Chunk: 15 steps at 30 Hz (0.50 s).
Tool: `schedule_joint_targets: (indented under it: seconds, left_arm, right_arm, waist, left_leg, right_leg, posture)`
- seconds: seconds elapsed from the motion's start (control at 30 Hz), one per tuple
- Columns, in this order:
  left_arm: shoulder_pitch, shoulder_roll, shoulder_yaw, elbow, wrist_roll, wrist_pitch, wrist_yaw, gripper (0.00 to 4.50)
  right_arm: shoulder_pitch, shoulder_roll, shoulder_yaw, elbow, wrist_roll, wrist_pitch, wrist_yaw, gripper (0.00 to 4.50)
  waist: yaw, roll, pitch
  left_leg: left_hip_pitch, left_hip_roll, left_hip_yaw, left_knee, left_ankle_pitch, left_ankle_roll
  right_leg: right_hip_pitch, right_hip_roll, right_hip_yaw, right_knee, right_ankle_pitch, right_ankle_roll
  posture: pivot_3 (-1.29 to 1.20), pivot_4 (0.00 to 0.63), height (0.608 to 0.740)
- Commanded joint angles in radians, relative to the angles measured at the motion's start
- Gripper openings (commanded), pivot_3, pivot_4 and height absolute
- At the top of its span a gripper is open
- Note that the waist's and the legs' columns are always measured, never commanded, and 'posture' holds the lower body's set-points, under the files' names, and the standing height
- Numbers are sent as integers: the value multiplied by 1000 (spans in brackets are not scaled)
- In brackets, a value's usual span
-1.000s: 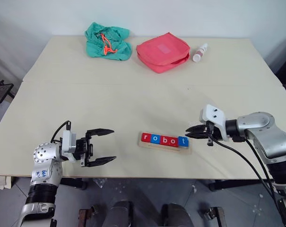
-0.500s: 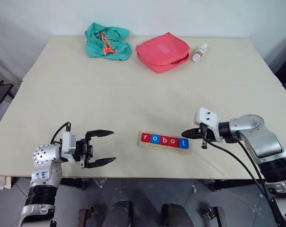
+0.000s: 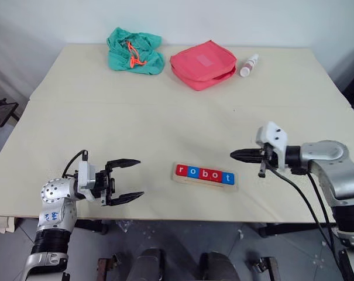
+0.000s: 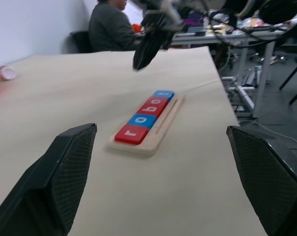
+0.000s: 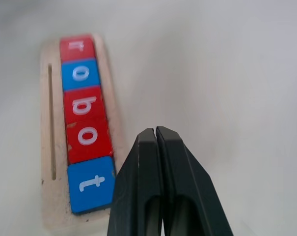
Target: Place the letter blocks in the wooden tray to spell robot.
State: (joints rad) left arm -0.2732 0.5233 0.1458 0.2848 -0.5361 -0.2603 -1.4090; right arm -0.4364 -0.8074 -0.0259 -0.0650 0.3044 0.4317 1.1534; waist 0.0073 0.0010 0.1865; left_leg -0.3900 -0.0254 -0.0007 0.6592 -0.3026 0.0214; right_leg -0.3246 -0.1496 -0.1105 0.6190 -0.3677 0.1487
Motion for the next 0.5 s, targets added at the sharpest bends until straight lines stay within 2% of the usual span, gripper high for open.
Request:
schedule_joint_targets:
  seconds: [0.03,0.13,0.2,0.43,0.47,0.5]
  left_arm:
    - [-17,40,20,-15,63,13,94,4500]
    - [-48,43,43,14,67,-15,129,4500]
    - [-56,46,46,12,88,-4,174,4500]
    - [-18,76,67,16,80,-49,153,4500]
    - [-13,79,69,17,70,-47,141,4500]
    - [-10,79,70,22,70,-51,142,4500]
  right_arm:
    - [122,-69,-108,-8,51,-90,83,227]
    - [181,-101,-162,67,76,-149,136,938]
    - [204,-115,-179,102,94,-204,196,1615]
    - [201,-156,-180,310,85,-351,337,4228]
    - [188,-157,-174,348,78,-370,346,4471]
    - [174,-156,-167,386,69,-393,351,4471]
  waist:
    - [9,0,0]
    - [14,0,0]
    - [14,0,0]
    - [11,0,0]
    - [12,0,0]
    - [12,0,0]
  left_leg:
    - [0,0,-1,0,0,0]
    - [0,0,1,0,0,0]
    - [0,0,2,0,0,0]
    - [1,1,3,0,0,0]
    - [1,1,3,0,0,0]
    - [1,1,3,0,0,0]
  right_leg:
    - [0,0,0,0,0,0]
    - [0,0,0,0,0,0]
    - [0,0,0,-1,0,0]
    - [0,0,0,-1,0,0]
    - [0,0,0,-1,0,0]
    - [0,0,0,-1,0,0]
  posture:
    - [0,150,740]
    - [0,150,740]
    - [0,150,740]
    - [0,150,740]
    - [0,150,740]
    - [0,150,740]
